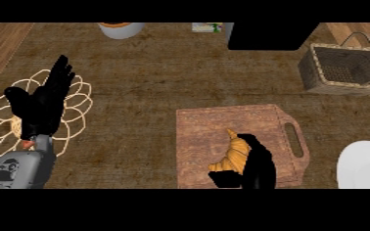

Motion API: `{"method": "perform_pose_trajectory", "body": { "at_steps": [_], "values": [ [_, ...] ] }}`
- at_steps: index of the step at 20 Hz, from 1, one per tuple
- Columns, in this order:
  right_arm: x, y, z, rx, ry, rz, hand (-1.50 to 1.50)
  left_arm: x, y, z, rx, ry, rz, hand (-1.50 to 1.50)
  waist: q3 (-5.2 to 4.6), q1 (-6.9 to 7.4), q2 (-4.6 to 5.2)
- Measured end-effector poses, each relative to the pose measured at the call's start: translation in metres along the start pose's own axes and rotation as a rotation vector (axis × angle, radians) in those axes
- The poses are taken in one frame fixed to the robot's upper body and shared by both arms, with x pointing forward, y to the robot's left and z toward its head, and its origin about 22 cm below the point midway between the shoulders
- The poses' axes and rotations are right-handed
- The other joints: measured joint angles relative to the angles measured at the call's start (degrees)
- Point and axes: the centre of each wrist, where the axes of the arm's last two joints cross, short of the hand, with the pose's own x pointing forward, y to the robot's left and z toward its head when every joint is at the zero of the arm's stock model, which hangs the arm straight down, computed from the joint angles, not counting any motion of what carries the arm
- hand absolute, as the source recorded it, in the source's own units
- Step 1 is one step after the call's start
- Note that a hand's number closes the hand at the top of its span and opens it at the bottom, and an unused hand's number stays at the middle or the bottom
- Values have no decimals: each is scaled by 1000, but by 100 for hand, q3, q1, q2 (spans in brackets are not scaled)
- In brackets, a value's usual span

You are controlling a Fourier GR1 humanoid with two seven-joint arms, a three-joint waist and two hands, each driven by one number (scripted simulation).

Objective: Pick the croissant from the cutting board and place it in the basket

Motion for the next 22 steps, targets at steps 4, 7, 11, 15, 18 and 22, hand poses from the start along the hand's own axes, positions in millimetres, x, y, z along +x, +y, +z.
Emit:
{"method": "perform_pose_trajectory", "body": {
  "at_steps": [4,7,11,15,18,22],
  "values": [
    [-12,-8,12,130,-199,101,150,0,-5,-1,-12,-10,-2,0,25,93,27],
    [-24,-11,30,282,-433,229,150,2,-11,-2,-33,-14,-1,0,51,241,59],
    [-43,-31,50,495,-680,244,150,0,-11,-2,-29,-6,4,0,100,199,92],
    [-52,-69,55,617,-844,108,150,-4,-6,0,-7,4,5,0,136,78,108],
    [-49,-100,58,656,-931,-43,150,-3,0,1,4,3,2,0,145,16,107],
    [-42,-150,57,651,-998,-196,150,-5,7,3,16,6,1,0,143,-57,106]
  ]
}}
